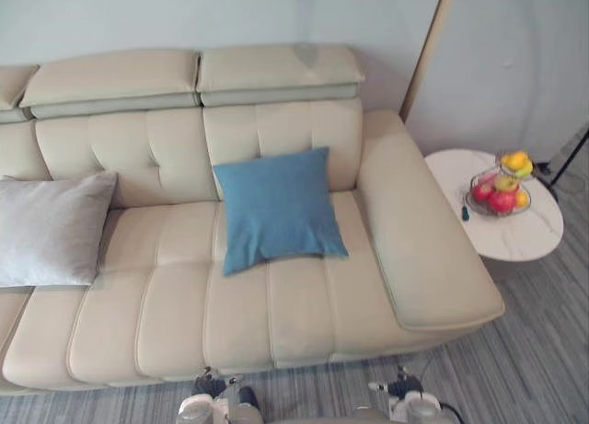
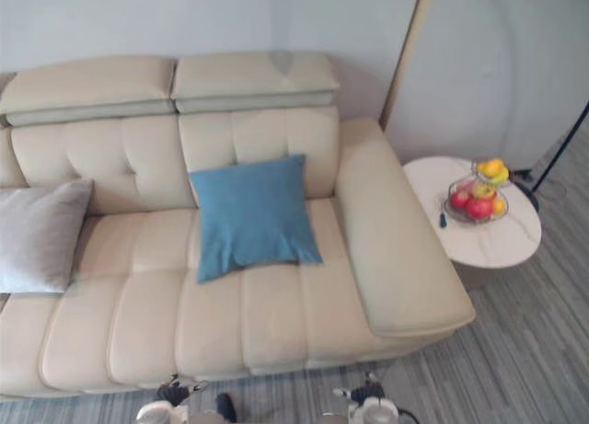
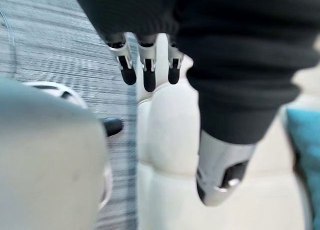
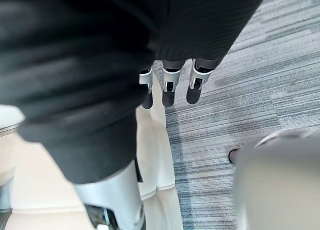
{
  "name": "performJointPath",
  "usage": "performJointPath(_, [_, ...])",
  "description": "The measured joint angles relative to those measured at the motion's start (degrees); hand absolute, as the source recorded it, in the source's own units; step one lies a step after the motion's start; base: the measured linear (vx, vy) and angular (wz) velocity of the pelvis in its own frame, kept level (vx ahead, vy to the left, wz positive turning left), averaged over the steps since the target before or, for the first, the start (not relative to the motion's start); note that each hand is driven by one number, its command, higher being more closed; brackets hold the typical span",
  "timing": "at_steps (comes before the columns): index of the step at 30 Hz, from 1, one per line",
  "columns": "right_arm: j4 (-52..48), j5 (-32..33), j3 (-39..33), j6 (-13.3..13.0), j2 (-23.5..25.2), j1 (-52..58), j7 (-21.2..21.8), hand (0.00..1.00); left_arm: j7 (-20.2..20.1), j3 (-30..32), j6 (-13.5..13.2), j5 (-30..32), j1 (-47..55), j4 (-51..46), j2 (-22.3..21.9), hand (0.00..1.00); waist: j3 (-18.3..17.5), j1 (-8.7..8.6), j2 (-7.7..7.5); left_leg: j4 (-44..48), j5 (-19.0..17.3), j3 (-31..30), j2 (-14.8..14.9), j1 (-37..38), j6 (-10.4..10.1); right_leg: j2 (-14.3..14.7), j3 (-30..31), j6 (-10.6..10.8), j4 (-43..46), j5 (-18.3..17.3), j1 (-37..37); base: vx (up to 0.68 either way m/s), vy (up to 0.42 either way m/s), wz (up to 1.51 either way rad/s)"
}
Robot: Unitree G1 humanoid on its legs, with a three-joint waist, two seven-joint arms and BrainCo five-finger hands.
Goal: Pick up cushions and gather them together orderly.
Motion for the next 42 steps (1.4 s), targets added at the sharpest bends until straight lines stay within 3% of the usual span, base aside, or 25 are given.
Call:
performJointPath(6, [-0.1,-0.3,-1.9,0.1,-1.3,1.1,-0.8,0.0,0.0,-1.7,0.0,0.1,0.0,0.1,0.0,0.0,0.5,-0.65,-0.21,0.2,1.0,-3.0,-0.5,0.2,-0.6,-0.5,0.1,-0.5,1.1,0.1,-0.4,-0.12,0.014,0.02])
performJointPath(8, [0.0,-1.7,-4.0,0.7,-1.1,1.4,-1.3,0.0,0.0,0.4,-0.1,0.0,-0.4,-0.1,-0.9,0.0,0.9,-0.06,-0.43,7.2,-5.7,-7.7,-2.7,-0.2,-0.3,-2.4,3.0,-0.3,2.4,-0.2,-1.4,-0.06,0.102,-0.52])
performJointPath(10, [-0.5,-1.9,-4.6,0.6,-0.7,1.6,-1.4,0.0,0.1,2.3,-0.2,-0.1,0.1,-0.1,-1.9,0.0,0.8,-0.02,-0.31,10.9,-10.1,-10.0,-3.7,-0.5,-0.5,-2.3,5.7,0.5,2.4,0.0,-2.1,-0.03,0.182,-0.81])
performJointPath(12, [-2.7,-1.9,-5.4,0.4,0.6,2.6,-1.5,0.0,0.0,3.5,-0.1,-0.3,0.5,-0.2,-1.7,0.0,0.2,-0.49,0.2,11.8,-13.5,-9.4,-4.5,-0.7,-0.3,-2.2,9.4,0.5,1.0,0.7,-2.7,-0.01,0.253,-0.82])
performJointPath(13, [-2.8,-1.9,-5.5,0.5,0.8,3.4,-1.6,0.0,0.0,3.8,-0.1,-0.5,0.8,-0.4,-1.5,0.0,-0.7,-0.61,-1.18,11.7,-14.2,-8.3,-5.0,-0.9,0.1,-2.3,11.0,0.3,-0.9,1.8,-3.1,0.03,0.243,-0.7])
performJointPath(15, [-2.7,-1.9,-5.4,0.6,1.3,3.5,-1.5,0.0,0.0,5.0,-0.1,-0.4,0.9,-0.6,-1.5,0.0,-0.9,-0.31,-1.23,11.4,-14.7,-6.5,-5.0,-1.0,0.4,-2.3,12.6,-0.5,-2.5,2.7,-3.6,0.05,0.168,-0.57])
performJointPath(16, [-2.7,-1.9,-5.4,0.6,1.9,3.7,-1.6,0.0,0.0,5.7,-0.1,-0.4,1.0,-0.9,-1.3,0.0,-1.4,-0.51,-2.0,11.2,-15.1,-5.2,-5.2,-0.9,0.6,-2.3,13.6,-0.5,-3.3,4.3,-4.2,0.06,0.087,-0.33])
performJointPath(18, [-2.8,-1.9,-5.3,0.6,2.1,3.9,-1.5,0.0,0.0,5.8,0.0,0.6,1.1,-1.0,-1.2,0.0,-1.6,-0.51,-2.42,11.2,-16.1,-3.5,-5.2,0.2,0.4,-2.2,15.0,1.0,-3.5,6.4,-4.3,0.13,0.057,-0.48])
performJointPath(20, [-2.8,-1.9,-5.1,0.6,2.1,3.8,-1.5,0.0,0.0,5.8,0.0,1.2,1.1,-1.0,-1.5,0.0,-1.8,-0.48,-2.17,11.6,-16.8,-1.9,-4.7,0.8,0.2,-1.4,15.8,0.9,-3.4,6.4,-4.5,0.15,0.023,-0.67])
performJointPath(22, [-3.7,-1.9,-4.2,0.6,2.7,3.6,-1.4,0.0,-0.1,6.9,0.0,1.8,0.6,-0.3,-1.9,0.0,-2.0,-0.43,-1.81,13.5,-17.2,1.5,-2.8,1.3,-0.1,0.4,18.1,0.4,-3.4,6.9,-5.9,0.19,0.015,-1.05])
performJointPath(23, [-4.0,-2.0,-3.7,0.6,3.2,3.3,-1.4,0.0,-0.1,8.0,0.3,1.9,0.5,0.2,-2.5,0.0,-2.6,-0.26,-1.12,14.0,-17.3,4.4,-0.9,1.3,0.1,2.2,17.5,-1.0,-3.1,9.0,-8.3,0.12,-0.005,-1.31])
performJointPath(25, [-4.6,-2.1,-3.3,0.6,2.7,2.5,-1.2,0.0,-0.2,8.0,0.5,1.8,0.8,0.2,-3.4,0.0,-2.8,0.1,0.73,13.9,-17.2,8.2,1.4,2.1,0.2,4.2,12.0,-4.0,-2.7,12.2,-10.7,0.14,-0.028,-1.77])
performJointPath(26, [-4.6,-2.1,-3.3,0.7,2.4,2.2,-1.2,0.0,-0.2,8.0,0.7,1.8,0.7,0.1,-3.9,0.0,-2.7,0.09,1.48,13.7,-17.1,11.3,2.6,3.7,0.4,4.0,3.5,-5.5,-2.6,12.9,-11.5,0.14,-0.066,-1.65])
performJointPath(27, [-4.6,-2.1,-3.4,0.7,2.3,2.3,-1.2,0.0,-0.2,8.0,0.7,1.8,0.7,0.1,-4.1,0.0,-2.5,0.09,1.99,13.5,-17.1,12.6,2.7,4.7,0.4,3.3,-1.4,-6.5,-2.3,12.3,-11.6,0.11,-0.098,-1.64])
performJointPath(28, [-4.6,-2.0,-3.7,0.7,2.1,2.4,-1.3,0.0,-0.2,7.8,0.9,1.8,0.7,0.1,-4.3,0.0,-2.5,-0.04,2.05,12.6,-17.1,15.5,2.0,7.0,0.4,1.3,-13.2,-10.2,-0.5,8.2,-11.6,0.1,-0.138,-1.41])
performJointPath(29, [-4.6,-1.9,-4.7,0.6,2.1,2.4,-1.2,0.0,-0.2,7.6,1.0,1.8,0.6,0.1,-4.8,0.0,-2.6,-0.34,2.34,11.2,-17.1,18.2,1.3,9.5,0.3,-0.5,-19.9,-10.8,1.6,5.4,-10.9,0.12,-0.146,-1.27])
performJointPath(30, [-4.6,-2.0,-5.2,0.6,2.0,2.3,-1.2,0.0,-0.2,7.3,1.0,1.8,0.6,0.1,-4.9,0.0,-2.7,-0.43,2.52,10.8,-17.1,18.6,1.2,10.2,0.3,-0.4,-20.6,-10.4,2.0,5.5,-10.9,0.13,-0.145,-1.06])
performJointPath(32, [-3.9,-1.9,-5.8,0.5,0.9,2.3,-1.3,0.0,-0.4,5.1,1.0,1.8,0.4,1.3,-5.0,0.0,-3.0,-0.51,3.96,9.7,-16.5,18.0,0.9,11.3,0.1,2.0,-16.8,-9.6,1.7,5.3,-11.1,0.12,-0.141,-0.91])
performJointPath(34, [-3.4,-1.5,-6.4,0.5,0.7,1.8,-1.2,0.0,-0.7,4.5,1.1,1.8,0.2,1.6,-4.6,0.0,-2.9,-0.67,3.87,11.7,-15.2,16.8,1.5,11.5,-0.7,2.6,-15.0,-9.3,1.8,4.4,-11.3,0.11,-0.15,-0.62])
performJointPath(35, [-2.6,-1.0,-7.5,0.5,0.7,1.7,-1.3,0.0,-1.0,4.5,1.3,1.8,-0.3,2.0,-4.4,0.0,-2.8,-0.97,3.67,17.7,-14.9,16.0,3.5,10.2,-1.0,3.4,-13.6,-9.2,1.9,3.8,-10.9,0.1,-0.164,-0.43])
performJointPath(36, [-2.4,-0.9,-7.8,0.5,0.6,1.6,-1.3,0.0,-1.0,4.7,1.3,1.8,-0.5,2.0,-4.4,0.0,-2.7,-0.94,3.68,20.8,-14.7,15.5,4.5,9.5,-0.8,3.8,-12.9,-9.3,1.9,3.5,-10.6,0.09,-0.175,-0.51])
performJointPath(38, [-2.4,0.1,-7.7,0.6,0.7,1.6,-1.5,0.0,-1.0,5.5,1.3,1.8,-0.4,1.7,-4.5,0.0,-1.8,-0.37,3.23,33.6,-14.7,9.7,7.5,5.6,2.4,5.8,-8.1,-9.8,1.8,2.8,-9.0,0.1,-0.109,-1.16])
performJointPath(39, [-2.3,0.2,-7.7,0.8,0.3,1.2,-1.6,0.0,-0.9,5.6,1.3,1.8,0.4,0.9,-4.5,0.0,-1.3,0.2,3.78,36.2,-19.2,2.6,4.8,3.3,1.7,7.2,-3.7,-9.2,1.5,2.0,-8.4,0.11,-0.019,-1.67])
performJointPath(41, [-2.3,0.2,-7.7,0.8,0.2,1.0,-1.8,0.0,-0.9,5.2,1.2,1.7,0.5,0.2,-4.8,0.0,-1.0,0.13,3.93,34.1,-23.0,-6.3,-0.6,-1.0,1.0,8.8,1.7,-9.2,1.3,1.9,-7.8,0.12,0.025,-1.5])
performJointPath(42, [-2.4,0.3,-7.7,0.8,0.3,1.1,-1.9,0.0,-0.9,5.2,1.2,1.7,0.6,-0.2,-4.8,0.0,-1.0,0.13,3.87,33.3,-23.4,-7.6,-1.4,-1.7,0.9,9.0,2.7,-9.2,1.4,1.9,-7.7,0.16,0.086,-1.46])
